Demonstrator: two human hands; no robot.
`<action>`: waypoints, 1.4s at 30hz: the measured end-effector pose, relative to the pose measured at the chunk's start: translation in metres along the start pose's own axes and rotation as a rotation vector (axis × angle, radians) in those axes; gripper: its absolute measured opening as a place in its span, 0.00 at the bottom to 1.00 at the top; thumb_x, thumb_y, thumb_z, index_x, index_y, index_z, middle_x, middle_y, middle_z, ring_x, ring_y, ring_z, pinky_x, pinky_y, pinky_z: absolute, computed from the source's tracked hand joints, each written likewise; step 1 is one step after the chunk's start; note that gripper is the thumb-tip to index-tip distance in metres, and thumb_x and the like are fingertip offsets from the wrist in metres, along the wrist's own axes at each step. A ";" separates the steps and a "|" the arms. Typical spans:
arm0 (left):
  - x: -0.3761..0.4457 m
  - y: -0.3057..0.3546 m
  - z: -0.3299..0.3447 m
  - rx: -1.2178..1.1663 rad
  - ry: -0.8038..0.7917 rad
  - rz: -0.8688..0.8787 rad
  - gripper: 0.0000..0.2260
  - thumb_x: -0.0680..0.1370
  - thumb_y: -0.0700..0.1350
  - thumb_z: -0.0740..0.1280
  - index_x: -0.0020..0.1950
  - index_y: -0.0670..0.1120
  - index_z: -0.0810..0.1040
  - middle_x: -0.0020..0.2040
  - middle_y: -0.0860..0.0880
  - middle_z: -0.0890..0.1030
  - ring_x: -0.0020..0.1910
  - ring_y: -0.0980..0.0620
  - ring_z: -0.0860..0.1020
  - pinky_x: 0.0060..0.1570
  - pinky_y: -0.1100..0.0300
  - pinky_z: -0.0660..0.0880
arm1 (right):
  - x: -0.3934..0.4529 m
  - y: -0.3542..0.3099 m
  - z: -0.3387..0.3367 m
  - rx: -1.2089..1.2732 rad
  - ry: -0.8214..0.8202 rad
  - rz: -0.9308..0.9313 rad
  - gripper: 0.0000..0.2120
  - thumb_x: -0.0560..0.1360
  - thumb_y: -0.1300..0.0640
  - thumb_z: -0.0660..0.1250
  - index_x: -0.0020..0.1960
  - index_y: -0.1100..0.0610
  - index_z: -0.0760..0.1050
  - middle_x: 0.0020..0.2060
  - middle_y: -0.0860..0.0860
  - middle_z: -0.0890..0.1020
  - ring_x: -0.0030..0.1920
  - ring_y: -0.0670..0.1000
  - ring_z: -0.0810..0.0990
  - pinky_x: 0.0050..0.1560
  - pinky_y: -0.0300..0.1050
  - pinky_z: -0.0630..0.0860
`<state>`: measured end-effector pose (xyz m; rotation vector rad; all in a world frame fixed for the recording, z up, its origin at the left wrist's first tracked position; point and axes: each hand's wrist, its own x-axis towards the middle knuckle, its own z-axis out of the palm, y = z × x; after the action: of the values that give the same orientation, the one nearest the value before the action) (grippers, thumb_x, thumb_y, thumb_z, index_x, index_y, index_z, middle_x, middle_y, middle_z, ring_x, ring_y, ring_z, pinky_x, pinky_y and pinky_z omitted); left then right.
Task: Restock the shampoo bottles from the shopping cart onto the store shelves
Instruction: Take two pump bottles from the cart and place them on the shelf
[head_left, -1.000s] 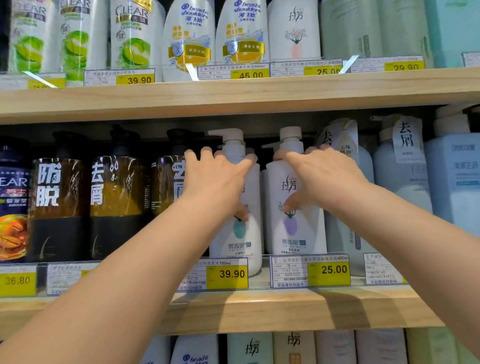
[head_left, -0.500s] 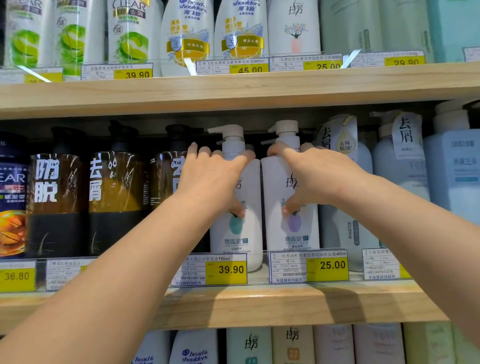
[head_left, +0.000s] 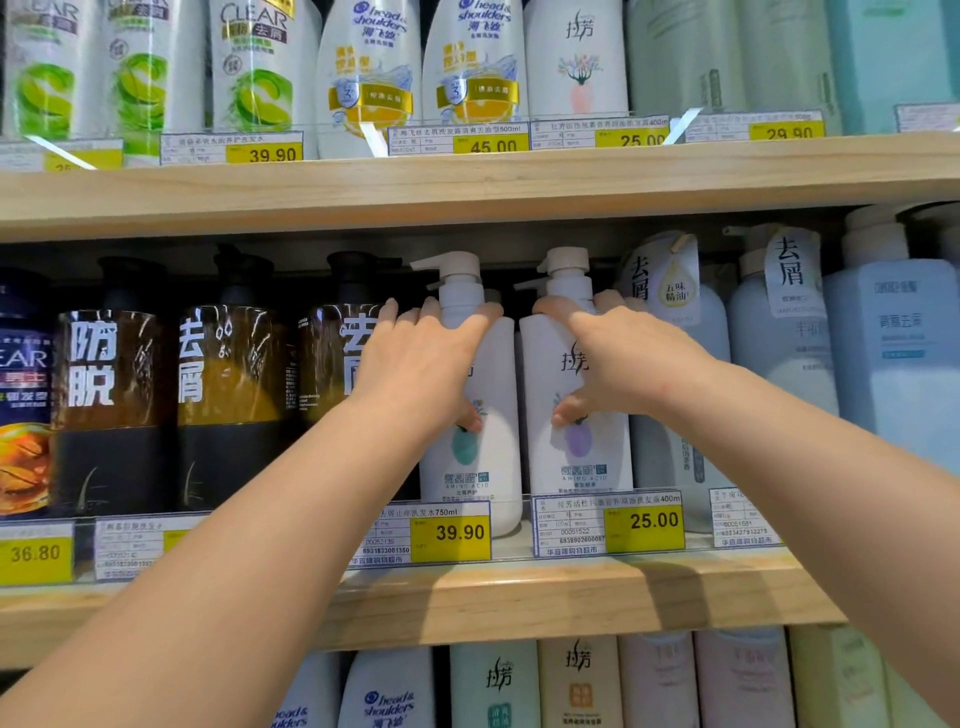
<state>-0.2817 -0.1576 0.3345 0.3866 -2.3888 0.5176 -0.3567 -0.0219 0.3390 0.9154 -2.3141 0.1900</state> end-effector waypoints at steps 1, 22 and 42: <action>0.000 0.000 0.001 -0.016 -0.002 -0.001 0.45 0.66 0.56 0.72 0.73 0.55 0.46 0.65 0.35 0.69 0.69 0.39 0.63 0.72 0.47 0.50 | -0.001 0.000 0.002 -0.007 0.006 0.009 0.47 0.64 0.43 0.73 0.73 0.45 0.47 0.57 0.60 0.72 0.61 0.61 0.69 0.48 0.48 0.66; -0.053 -0.004 0.023 -0.179 0.254 0.074 0.32 0.77 0.47 0.61 0.74 0.45 0.46 0.75 0.40 0.52 0.74 0.42 0.50 0.72 0.50 0.50 | -0.058 -0.030 0.022 -0.022 0.094 0.079 0.32 0.76 0.51 0.62 0.73 0.49 0.48 0.74 0.58 0.49 0.73 0.58 0.50 0.71 0.49 0.53; -0.327 0.013 -0.009 -0.268 -0.036 -0.146 0.21 0.73 0.48 0.67 0.65 0.46 0.69 0.55 0.43 0.80 0.54 0.40 0.78 0.44 0.50 0.75 | -0.278 -0.093 0.028 0.242 -0.124 -0.088 0.22 0.77 0.46 0.58 0.69 0.48 0.61 0.62 0.49 0.76 0.63 0.54 0.72 0.54 0.48 0.70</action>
<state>-0.0394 -0.0963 0.1234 0.4472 -2.4005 0.1223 -0.1552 0.0563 0.1394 1.1766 -2.3939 0.3925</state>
